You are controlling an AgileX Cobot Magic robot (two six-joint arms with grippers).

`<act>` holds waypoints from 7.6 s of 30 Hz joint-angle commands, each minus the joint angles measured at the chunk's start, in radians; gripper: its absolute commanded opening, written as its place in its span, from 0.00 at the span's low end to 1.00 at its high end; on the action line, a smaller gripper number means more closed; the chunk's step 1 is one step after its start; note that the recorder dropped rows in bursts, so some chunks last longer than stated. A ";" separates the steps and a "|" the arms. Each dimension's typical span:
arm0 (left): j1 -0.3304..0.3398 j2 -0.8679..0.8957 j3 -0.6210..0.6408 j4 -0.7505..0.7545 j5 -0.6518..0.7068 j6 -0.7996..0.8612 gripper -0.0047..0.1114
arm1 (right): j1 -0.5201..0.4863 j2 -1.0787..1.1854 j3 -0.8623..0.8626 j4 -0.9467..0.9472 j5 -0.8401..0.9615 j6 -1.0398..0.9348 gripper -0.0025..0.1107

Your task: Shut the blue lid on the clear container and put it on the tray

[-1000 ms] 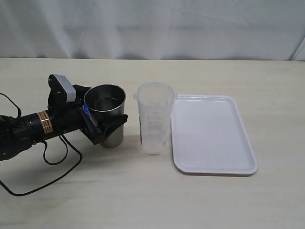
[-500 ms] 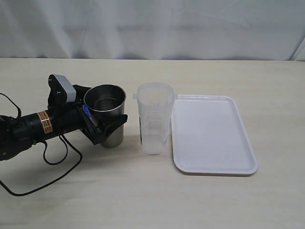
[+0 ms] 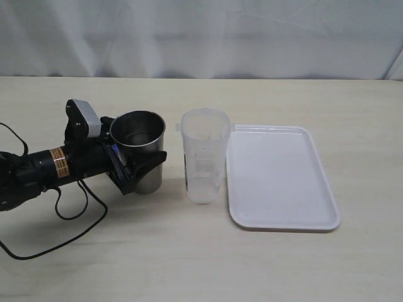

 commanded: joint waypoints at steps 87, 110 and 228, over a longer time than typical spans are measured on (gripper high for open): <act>-0.153 -0.241 -0.331 0.005 0.215 -0.227 0.04 | -0.004 -0.005 0.003 0.001 -0.006 0.001 0.06; -0.153 -0.241 -0.331 0.082 0.258 -0.038 0.04 | -0.004 -0.005 0.003 0.001 -0.006 0.001 0.06; -0.153 -0.241 -0.331 0.145 0.371 0.506 0.04 | -0.004 -0.005 0.003 0.001 -0.006 0.001 0.06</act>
